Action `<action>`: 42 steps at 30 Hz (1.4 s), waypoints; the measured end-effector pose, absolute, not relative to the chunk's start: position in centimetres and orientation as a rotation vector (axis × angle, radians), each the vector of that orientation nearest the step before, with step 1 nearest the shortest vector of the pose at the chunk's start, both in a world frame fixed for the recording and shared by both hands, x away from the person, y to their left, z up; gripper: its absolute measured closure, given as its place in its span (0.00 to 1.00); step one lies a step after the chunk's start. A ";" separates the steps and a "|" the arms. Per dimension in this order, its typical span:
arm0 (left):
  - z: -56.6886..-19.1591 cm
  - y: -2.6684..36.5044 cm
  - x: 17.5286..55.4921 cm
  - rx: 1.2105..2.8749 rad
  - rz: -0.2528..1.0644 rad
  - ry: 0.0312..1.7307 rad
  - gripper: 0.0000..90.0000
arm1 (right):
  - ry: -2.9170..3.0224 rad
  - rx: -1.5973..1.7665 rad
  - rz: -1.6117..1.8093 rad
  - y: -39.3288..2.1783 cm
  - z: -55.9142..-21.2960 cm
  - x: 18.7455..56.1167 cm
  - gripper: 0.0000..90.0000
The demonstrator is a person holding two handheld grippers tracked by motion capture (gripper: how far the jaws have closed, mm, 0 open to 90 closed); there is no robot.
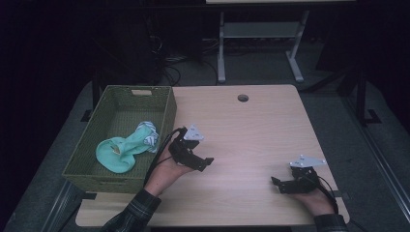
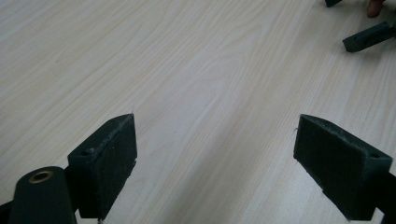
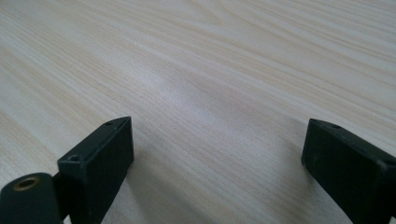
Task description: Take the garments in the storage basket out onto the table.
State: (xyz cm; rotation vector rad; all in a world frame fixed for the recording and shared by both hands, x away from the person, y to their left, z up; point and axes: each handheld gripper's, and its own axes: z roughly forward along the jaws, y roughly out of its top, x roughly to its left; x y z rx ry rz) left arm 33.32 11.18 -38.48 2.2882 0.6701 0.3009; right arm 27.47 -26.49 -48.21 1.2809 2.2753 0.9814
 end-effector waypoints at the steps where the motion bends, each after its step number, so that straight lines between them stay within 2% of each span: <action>1: -38.2 11.3 33.4 2.282 0.303 0.671 0.14 | 2.275 1.281 0.981 -26.5 -48.2 27.5 0.10; 26: -35.7 13.5 35.1 2.262 0.245 0.652 0.15 | 2.275 1.281 0.981 -26.5 -48.2 27.5 0.10; 42: -34.3 15.8 36.1 2.249 0.279 0.669 0.15 | 2.265 1.290 0.970 -26.6 -48.2 27.6 0.08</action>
